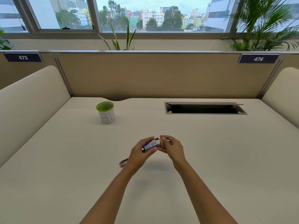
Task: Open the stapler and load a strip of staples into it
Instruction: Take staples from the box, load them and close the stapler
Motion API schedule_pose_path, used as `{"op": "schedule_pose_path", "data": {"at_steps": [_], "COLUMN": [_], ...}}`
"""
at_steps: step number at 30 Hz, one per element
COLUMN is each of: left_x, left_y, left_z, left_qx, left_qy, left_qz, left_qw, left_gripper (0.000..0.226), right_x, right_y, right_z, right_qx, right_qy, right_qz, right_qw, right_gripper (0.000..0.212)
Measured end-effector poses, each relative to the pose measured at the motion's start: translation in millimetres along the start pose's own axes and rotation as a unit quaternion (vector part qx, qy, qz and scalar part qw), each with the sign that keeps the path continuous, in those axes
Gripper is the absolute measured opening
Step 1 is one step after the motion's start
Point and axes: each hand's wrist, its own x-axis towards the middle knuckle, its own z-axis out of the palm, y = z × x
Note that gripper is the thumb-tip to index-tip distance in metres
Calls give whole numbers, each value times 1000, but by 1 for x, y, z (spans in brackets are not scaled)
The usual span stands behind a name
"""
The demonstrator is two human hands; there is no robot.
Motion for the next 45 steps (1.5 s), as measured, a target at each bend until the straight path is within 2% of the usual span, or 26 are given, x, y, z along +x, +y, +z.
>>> {"op": "schedule_pose_path", "data": {"at_steps": [4,9,16,30,36,45], "left_x": [1,5,4,4,4,2], "left_y": [1,3,5,1,-2,-1], "left_z": [6,8,9,9,10,10], "left_qx": [20,58,52,109,123,87], "left_qy": [53,80,104,120,105,118], "left_qz": [29,58,79,146,149,114], "left_qw": [998,993,990,976,975,983], "left_gripper": [43,35,35,32,32,33], "right_x": [-1,-5,-6,-10,-10,-11], "right_y": [-1,-3,-7,-11,-10,-14], "right_z": [2,2,5,8,12,6], "right_qx": [-9,-62,-151,-197,-252,-129], "right_qy": [3,6,33,52,77,46], "right_qz": [-8,-20,-106,-75,-83,-57], "right_qw": [1000,998,982,976,961,989], "right_gripper": [27,24,22,14,12,8]}}
